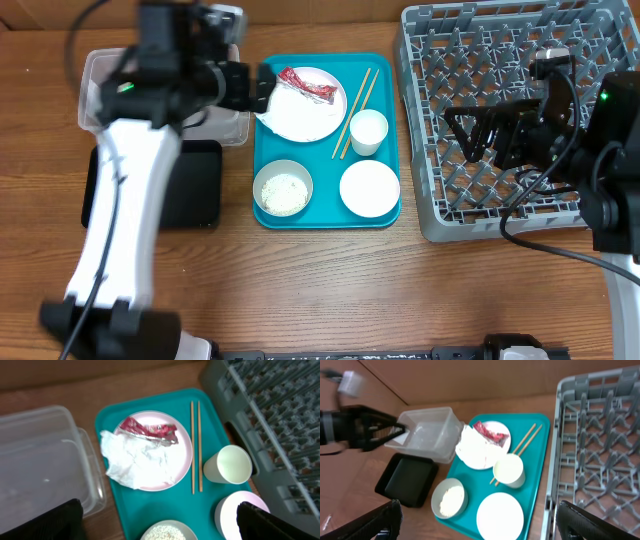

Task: Sort waste into correct bins and load items into the dishwasher
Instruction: 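Move the left gripper over the white plate with wrapper and tissue, then grasp the red wrapper and tissue together with the left gripper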

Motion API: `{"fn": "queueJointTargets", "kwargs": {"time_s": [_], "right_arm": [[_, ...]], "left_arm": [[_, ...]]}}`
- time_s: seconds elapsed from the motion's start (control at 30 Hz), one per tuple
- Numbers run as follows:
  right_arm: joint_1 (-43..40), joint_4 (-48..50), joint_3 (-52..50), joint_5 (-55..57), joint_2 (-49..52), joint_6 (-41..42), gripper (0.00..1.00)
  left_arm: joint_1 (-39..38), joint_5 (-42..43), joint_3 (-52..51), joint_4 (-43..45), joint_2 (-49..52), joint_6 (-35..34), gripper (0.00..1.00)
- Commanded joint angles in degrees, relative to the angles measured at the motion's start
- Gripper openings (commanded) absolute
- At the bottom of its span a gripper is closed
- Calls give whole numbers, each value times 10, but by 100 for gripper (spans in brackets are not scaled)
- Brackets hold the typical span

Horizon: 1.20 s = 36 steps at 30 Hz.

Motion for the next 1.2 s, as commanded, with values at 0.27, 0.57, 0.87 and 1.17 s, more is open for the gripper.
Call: {"fn": "queueJointTargets", "kwargs": {"time_s": [0.27,0.57,0.87,1.17], "right_arm": [[3,-40,15,-4,59,-2,100],[3,-42,15,-3,65,-2,100],[3,-44,15,-4,65,-2,100],[3,-68,15,31,65,-2,100]], "left_arm": [[-120,-255,16,119,158,-274,100],[-122,-202,270,-71,243,-242,100],[-121,-210,449,-192,354,-277,100],[-120,-217,449,-161,451,-381,100]]}}
